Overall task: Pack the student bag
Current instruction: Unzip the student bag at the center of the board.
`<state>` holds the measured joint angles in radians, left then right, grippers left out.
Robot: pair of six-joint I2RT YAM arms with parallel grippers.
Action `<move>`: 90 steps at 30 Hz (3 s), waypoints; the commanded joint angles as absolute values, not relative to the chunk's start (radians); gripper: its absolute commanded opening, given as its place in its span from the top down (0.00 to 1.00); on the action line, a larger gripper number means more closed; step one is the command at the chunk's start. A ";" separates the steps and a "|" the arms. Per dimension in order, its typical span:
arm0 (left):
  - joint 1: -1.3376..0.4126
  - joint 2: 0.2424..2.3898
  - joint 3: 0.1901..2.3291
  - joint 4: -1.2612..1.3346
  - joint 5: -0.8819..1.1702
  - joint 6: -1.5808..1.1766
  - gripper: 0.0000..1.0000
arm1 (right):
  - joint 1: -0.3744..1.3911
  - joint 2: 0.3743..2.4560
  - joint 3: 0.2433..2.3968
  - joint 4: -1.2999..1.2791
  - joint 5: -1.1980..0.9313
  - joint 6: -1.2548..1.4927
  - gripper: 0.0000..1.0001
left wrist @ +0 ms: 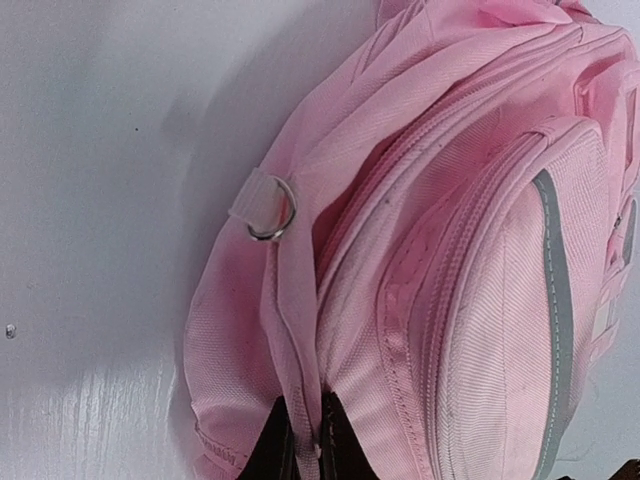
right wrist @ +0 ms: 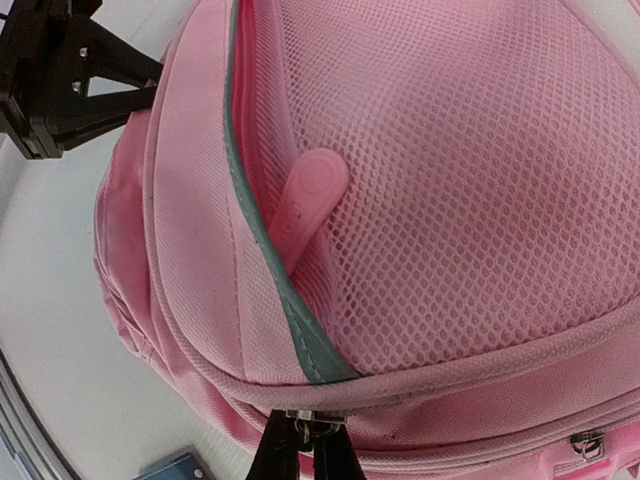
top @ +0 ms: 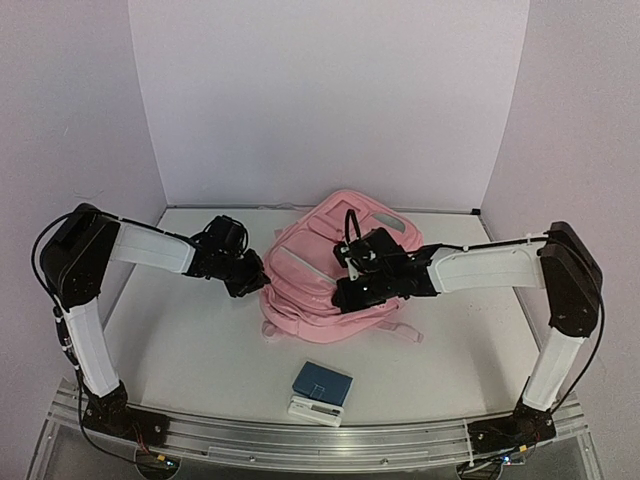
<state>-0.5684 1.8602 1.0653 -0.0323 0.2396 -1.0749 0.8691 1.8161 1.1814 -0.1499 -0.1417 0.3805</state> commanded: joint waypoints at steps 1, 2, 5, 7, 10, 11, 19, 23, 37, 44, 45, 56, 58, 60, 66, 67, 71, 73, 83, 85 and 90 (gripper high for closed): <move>-0.617 1.785 1.068 0.066 0.189 -1.108 1.00 | 0.929 1.855 1.267 -0.200 -0.241 0.483 1.00; -0.620 1.780 1.069 0.072 0.182 -1.114 1.00 | 0.939 1.871 1.283 -0.220 -0.237 0.491 1.00; -0.629 1.762 1.078 0.076 0.163 -1.120 1.00 | 0.975 1.915 1.340 -0.281 -0.189 0.505 1.00; -0.634 1.748 1.079 0.076 0.151 -1.123 1.00 | 0.995 1.943 1.382 -0.310 -0.154 0.510 1.00; -0.637 1.719 1.071 0.072 0.135 -1.127 1.00 | 1.018 1.973 1.436 -0.355 -0.101 0.531 1.00; -0.637 1.709 1.068 0.070 0.128 -1.127 1.00 | 1.028 1.981 1.459 -0.375 -0.071 0.540 1.00; -0.637 1.698 1.073 0.056 0.096 -1.124 1.00 | 1.093 2.022 1.571 -0.434 -0.046 0.577 1.00; -0.638 1.724 1.088 0.074 0.120 -1.130 1.00 | 1.104 2.052 1.643 -0.433 -0.085 0.618 0.99; -0.590 1.724 1.131 0.028 0.169 -1.032 1.00 | 1.111 1.956 1.636 -0.422 -0.107 0.674 0.80; -0.515 1.780 1.186 0.060 0.312 -0.870 0.98 | 1.103 1.823 1.556 -0.419 0.000 0.675 0.65; -0.510 1.784 1.201 0.043 0.329 -0.839 0.94 | 1.099 1.810 1.547 -0.419 0.013 0.674 0.62; -0.585 1.529 1.075 -0.082 0.272 -0.471 0.30 | 0.966 1.648 1.382 -0.417 0.101 0.630 0.37; -0.644 1.481 1.019 -0.058 0.289 -0.409 0.29 | 0.937 1.631 1.359 -0.416 0.102 0.621 0.36; -0.690 1.444 0.972 -0.028 0.285 -0.367 0.30 | 0.912 1.615 1.341 -0.415 0.102 0.616 0.36; -0.810 1.458 0.929 -0.063 0.210 -0.291 0.44 | 0.881 1.578 1.311 -0.406 0.099 0.620 0.34; -0.822 1.475 0.936 -0.073 0.202 -0.285 0.46 | 0.879 1.577 1.308 -0.404 0.097 0.622 0.34; -0.865 1.533 0.964 -0.094 0.167 -0.266 0.50 | 0.878 1.577 1.303 -0.399 0.088 0.628 0.34; -0.881 1.561 0.982 -0.106 0.154 -0.258 0.52 | 0.876 1.577 1.301 -0.396 0.086 0.630 0.33; -0.931 1.592 0.974 -0.122 0.018 -0.297 0.57 | 0.875 1.577 1.296 -0.390 0.077 0.633 0.33; -0.930 1.604 0.977 -0.119 0.024 -0.296 0.57 | 0.875 1.584 1.297 -0.388 0.071 0.631 0.33; -0.931 1.641 1.007 -0.099 0.038 -0.283 0.67 | 0.874 1.588 1.304 -0.386 0.065 0.627 0.33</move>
